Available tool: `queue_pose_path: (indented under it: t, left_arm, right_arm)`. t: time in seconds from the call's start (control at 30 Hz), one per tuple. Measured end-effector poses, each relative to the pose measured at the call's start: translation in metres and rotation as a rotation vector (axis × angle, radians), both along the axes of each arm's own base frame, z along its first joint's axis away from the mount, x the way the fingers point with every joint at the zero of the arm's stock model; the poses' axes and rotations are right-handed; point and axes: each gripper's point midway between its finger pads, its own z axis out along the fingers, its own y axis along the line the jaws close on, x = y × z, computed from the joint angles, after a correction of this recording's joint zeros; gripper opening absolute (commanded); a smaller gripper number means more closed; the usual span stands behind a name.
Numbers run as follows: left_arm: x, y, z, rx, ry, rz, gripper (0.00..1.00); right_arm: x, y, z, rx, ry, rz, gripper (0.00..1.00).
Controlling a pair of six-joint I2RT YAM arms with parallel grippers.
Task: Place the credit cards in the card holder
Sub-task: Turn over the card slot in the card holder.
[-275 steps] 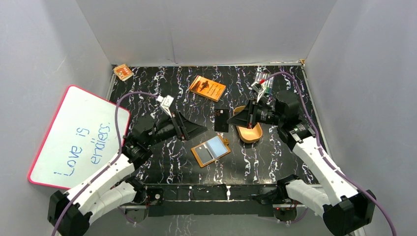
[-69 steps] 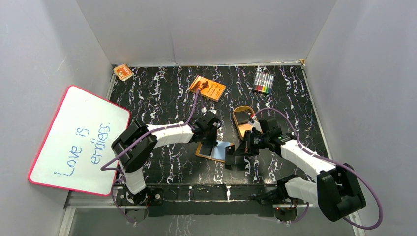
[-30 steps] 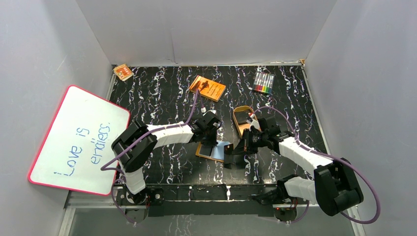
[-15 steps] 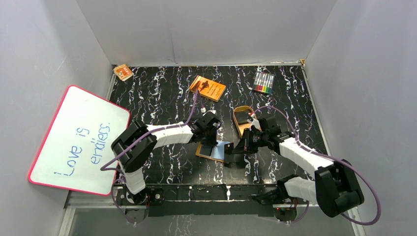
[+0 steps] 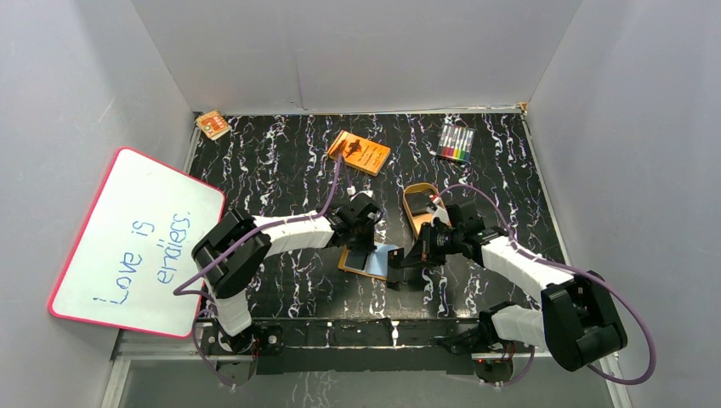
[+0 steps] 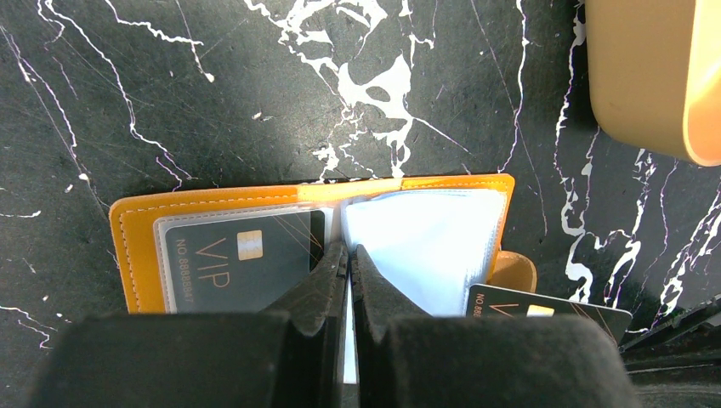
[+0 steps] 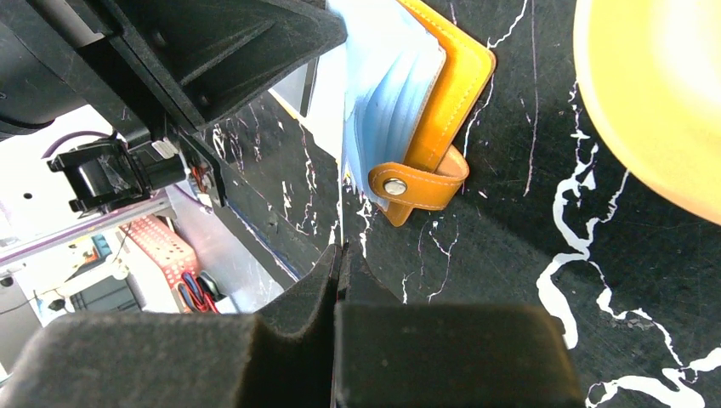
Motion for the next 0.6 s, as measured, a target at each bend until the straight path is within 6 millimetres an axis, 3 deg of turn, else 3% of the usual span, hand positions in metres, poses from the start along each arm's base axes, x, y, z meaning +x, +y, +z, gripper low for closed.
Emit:
queue_pose_path:
  t: [0.6]
  left_arm:
    - [-0.0001, -0.0001, 0.0003, -0.003, 0.002, 0.006, 0.03]
  right_arm:
    - [-0.0086, 0.0051, -0.0068, 0.029, 0.074, 0.04, 0.0]
